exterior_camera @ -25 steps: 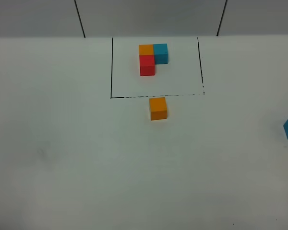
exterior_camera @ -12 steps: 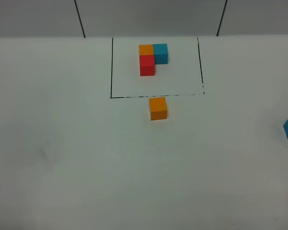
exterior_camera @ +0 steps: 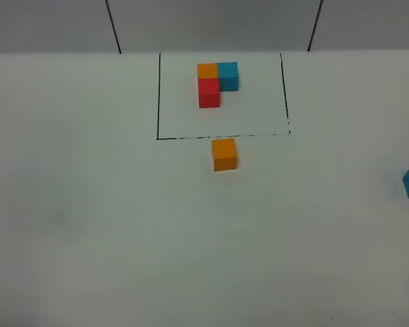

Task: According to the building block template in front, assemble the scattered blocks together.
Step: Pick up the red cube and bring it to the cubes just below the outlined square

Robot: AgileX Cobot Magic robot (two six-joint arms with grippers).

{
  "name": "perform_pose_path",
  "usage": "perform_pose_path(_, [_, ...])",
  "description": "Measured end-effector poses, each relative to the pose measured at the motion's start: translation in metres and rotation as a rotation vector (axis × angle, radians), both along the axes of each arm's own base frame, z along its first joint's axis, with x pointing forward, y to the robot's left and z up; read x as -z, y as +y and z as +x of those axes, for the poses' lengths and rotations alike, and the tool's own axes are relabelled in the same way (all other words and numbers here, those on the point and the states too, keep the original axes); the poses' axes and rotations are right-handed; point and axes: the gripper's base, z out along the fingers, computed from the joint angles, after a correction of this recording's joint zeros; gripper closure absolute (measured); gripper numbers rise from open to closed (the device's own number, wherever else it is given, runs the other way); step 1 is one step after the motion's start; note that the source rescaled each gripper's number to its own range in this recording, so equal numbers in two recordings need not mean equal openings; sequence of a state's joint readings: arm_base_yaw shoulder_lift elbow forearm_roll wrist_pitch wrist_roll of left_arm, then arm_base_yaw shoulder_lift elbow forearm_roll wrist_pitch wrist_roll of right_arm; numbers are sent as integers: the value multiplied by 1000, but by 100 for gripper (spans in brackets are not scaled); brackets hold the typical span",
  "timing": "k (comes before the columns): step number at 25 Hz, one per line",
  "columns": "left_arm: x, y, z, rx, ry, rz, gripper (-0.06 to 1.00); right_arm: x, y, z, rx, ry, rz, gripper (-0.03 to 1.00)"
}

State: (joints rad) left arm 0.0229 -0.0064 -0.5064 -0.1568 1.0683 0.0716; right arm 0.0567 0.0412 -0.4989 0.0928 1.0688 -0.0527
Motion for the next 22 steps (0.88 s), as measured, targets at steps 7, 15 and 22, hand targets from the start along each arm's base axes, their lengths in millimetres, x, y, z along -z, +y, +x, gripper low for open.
perform_pose_path(7, [0, 0, 0, 0, 3, 0, 33, 0, 0, 0, 0, 0, 1, 8])
perform_pose_path(15, [0, 0, 0, 0, 3, 0, 33, 0, 1, 9, -1, 75, -4, 9])
perform_pose_path(22, [0, 0, 0, 0, 3, 0, 33, -3, 3, 53, -3, 338, -21, 9])
